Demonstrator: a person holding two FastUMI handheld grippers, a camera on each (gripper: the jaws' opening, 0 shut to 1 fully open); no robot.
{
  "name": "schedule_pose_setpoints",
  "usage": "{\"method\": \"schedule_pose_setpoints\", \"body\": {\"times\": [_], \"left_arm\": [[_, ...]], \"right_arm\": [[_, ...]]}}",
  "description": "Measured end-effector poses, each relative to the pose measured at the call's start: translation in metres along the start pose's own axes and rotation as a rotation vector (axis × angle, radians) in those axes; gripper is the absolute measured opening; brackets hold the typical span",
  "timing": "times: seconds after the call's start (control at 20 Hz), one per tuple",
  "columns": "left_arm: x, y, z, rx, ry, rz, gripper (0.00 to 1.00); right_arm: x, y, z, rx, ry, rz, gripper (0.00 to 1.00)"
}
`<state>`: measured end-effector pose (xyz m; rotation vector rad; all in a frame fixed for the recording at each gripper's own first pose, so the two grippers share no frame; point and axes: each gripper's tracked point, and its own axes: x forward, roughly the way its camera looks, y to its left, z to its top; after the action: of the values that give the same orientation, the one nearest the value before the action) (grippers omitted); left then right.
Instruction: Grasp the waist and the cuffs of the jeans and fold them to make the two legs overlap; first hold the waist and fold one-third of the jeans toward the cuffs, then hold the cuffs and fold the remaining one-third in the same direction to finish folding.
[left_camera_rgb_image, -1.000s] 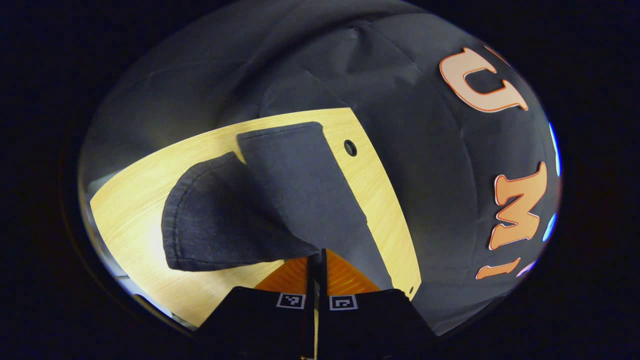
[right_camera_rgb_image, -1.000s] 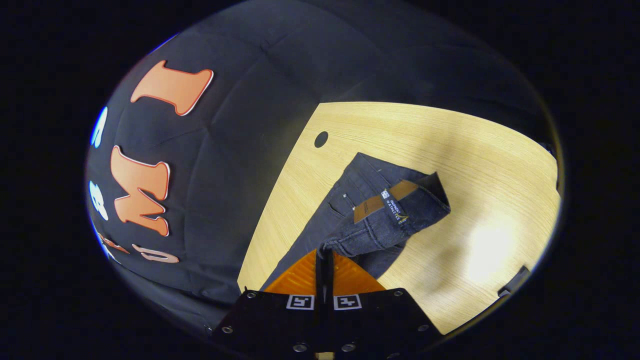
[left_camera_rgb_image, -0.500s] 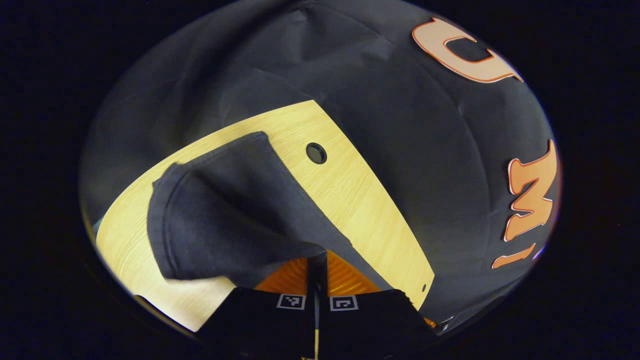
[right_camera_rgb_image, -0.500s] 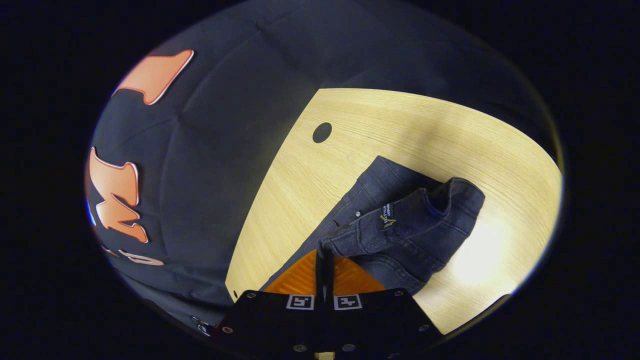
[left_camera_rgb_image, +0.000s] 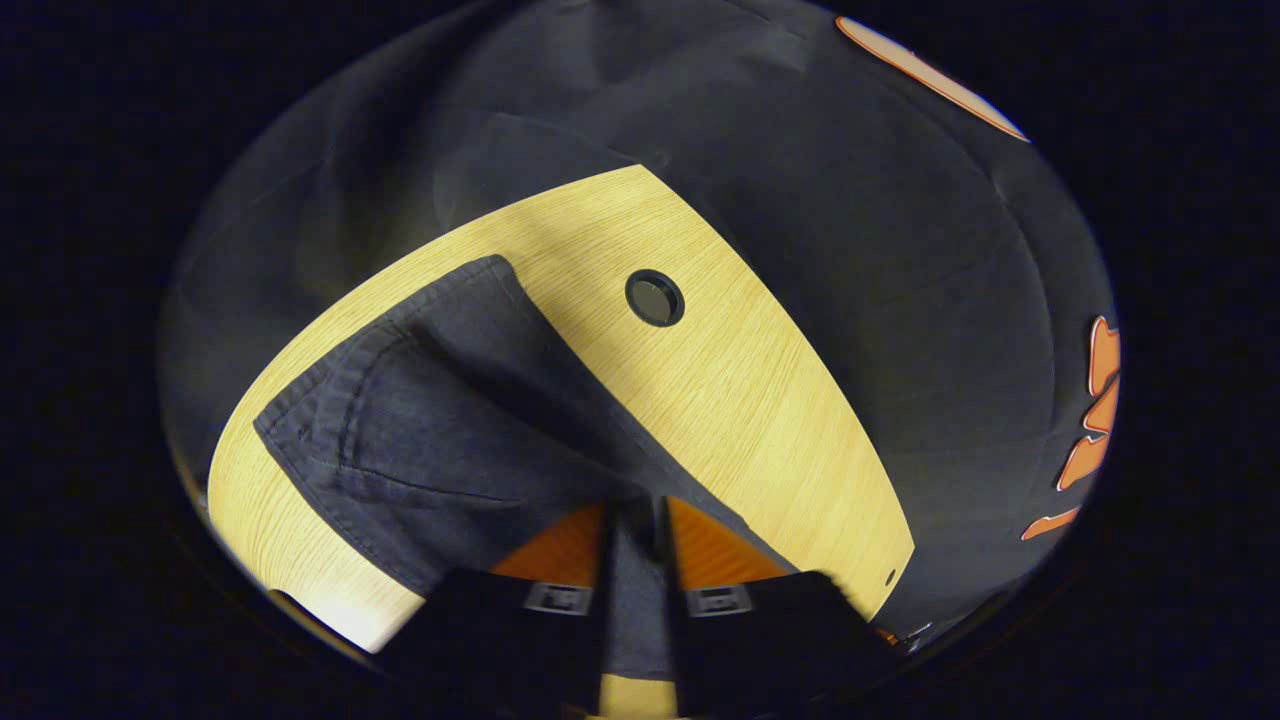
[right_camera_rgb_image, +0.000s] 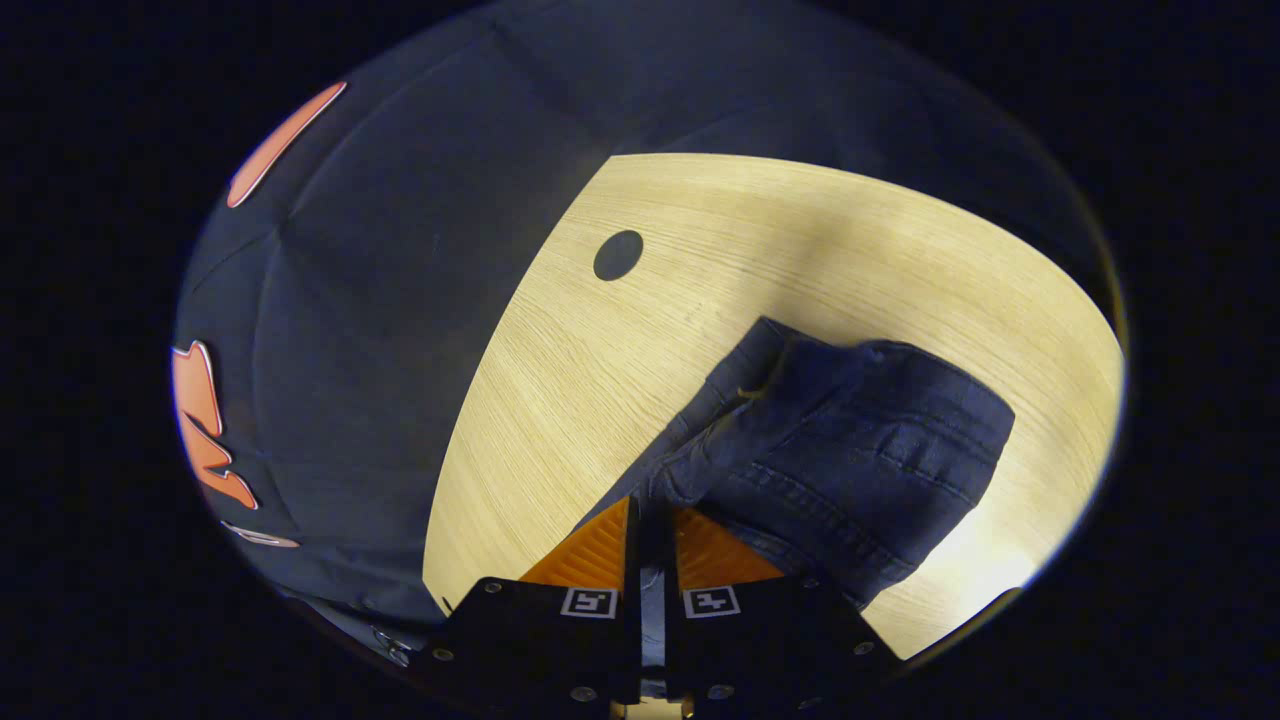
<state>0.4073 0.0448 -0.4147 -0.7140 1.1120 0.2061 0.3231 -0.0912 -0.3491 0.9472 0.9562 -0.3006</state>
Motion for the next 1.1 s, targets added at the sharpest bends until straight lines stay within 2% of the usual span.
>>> {"method": "schedule_pose_setpoints", "body": {"times": [0.05, 0.15, 0.2, 0.25, 0.35, 0.6, 0.75, 0.95, 1.1], "left_arm": [[-0.004, 0.004, 0.012, 0.025, -0.031, 0.025, 0.51], [-0.01, 0.006, 0.038, 0.072, -0.092, 0.043, 0.96], [-0.02, -0.001, 0.044, 0.091, -0.117, 0.035, 0.95], [-0.03, -0.006, 0.051, 0.11, -0.141, 0.026, 0.99], [-0.044, -0.015, 0.056, 0.146, -0.189, -0.007, 0.98], [-0.102, -0.061, 0.063, 0.278, -0.279, -0.084, 0.98], [-0.155, -0.099, 0.05, 0.35, -0.344, -0.173, 0.98], [-0.23, -0.153, 0.025, 0.404, -0.47, -0.31, 0.98], [-0.287, -0.174, -0.003, 0.473, -0.577, -0.358, 0.98]], "right_arm": [[0.001, 0.004, 0.002, -0.011, -0.001, 0.009, 0.11], [-0.004, 0.014, 0.016, -0.025, -0.059, 0.031, 0.31], [-0.009, 0.019, 0.024, -0.024, -0.084, 0.042, 0.58], [-0.015, 0.024, 0.027, -0.022, -0.098, 0.057, 0.72], [-0.031, 0.032, 0.029, -0.043, -0.116, 0.08, 0.99], [-0.08, 0.048, 0.028, -0.167, -0.173, 0.119, 0.98], [-0.116, 0.051, 0.028, -0.205, -0.21, 0.161, 0.98], [-0.158, 0.021, 0.035, -0.277, -0.297, 0.141, 0.98], [-0.17, -0.007, 0.031, -0.237, -0.3, 0.148, 0.98]]}}
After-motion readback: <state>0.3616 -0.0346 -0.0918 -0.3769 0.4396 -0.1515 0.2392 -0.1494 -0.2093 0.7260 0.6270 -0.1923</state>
